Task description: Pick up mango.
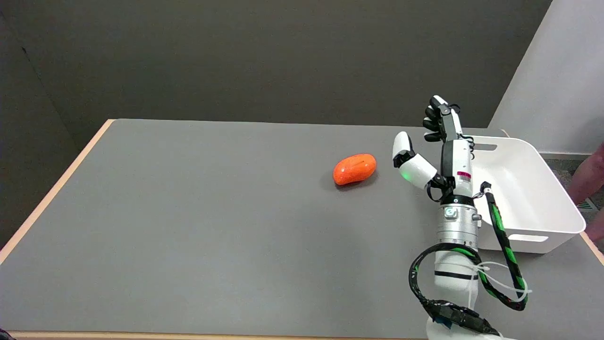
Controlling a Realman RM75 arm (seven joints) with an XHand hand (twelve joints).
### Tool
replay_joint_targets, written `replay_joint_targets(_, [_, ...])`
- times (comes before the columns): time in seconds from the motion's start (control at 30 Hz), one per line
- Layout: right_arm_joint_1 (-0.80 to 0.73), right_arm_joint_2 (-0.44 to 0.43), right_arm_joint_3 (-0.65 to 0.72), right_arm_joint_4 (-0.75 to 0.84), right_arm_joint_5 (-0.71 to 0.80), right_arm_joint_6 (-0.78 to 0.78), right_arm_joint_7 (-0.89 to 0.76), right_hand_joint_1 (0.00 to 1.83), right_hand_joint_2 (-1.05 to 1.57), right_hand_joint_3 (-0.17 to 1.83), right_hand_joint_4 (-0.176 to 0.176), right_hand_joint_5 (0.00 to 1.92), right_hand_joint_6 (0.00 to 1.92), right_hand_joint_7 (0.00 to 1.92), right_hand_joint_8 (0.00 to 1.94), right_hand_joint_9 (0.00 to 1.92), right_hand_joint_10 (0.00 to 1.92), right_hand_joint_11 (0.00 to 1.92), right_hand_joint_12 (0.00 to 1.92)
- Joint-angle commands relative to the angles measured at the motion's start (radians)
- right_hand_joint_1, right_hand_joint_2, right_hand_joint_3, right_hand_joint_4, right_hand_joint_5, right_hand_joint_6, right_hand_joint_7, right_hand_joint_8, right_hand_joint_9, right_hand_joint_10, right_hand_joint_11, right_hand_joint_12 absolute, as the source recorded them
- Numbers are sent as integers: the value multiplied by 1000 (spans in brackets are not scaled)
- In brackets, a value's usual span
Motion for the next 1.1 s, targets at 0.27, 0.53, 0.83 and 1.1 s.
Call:
replay_joint_targets(0.27, [34, 2, -27, -69, -56, -196, -144, 685, 662, 977, -25, 195, 441, 317, 479, 280, 848, 231, 1453])
replay_joint_targets(0.53, [83, 14, 46, -160, -73, -636, -291, 685, 657, 979, -28, 207, 453, 343, 497, 288, 864, 211, 1431])
replay_joint_targets(0.83, [227, 46, 221, -157, -65, -1159, -541, 688, 652, 975, -32, 220, 470, 357, 509, 298, 879, 208, 1427])
replay_joint_targets(1.1, [352, 150, 277, -57, -66, -1313, -569, 705, 648, 933, -13, 222, 438, 335, 447, 249, 851, 168, 1378])
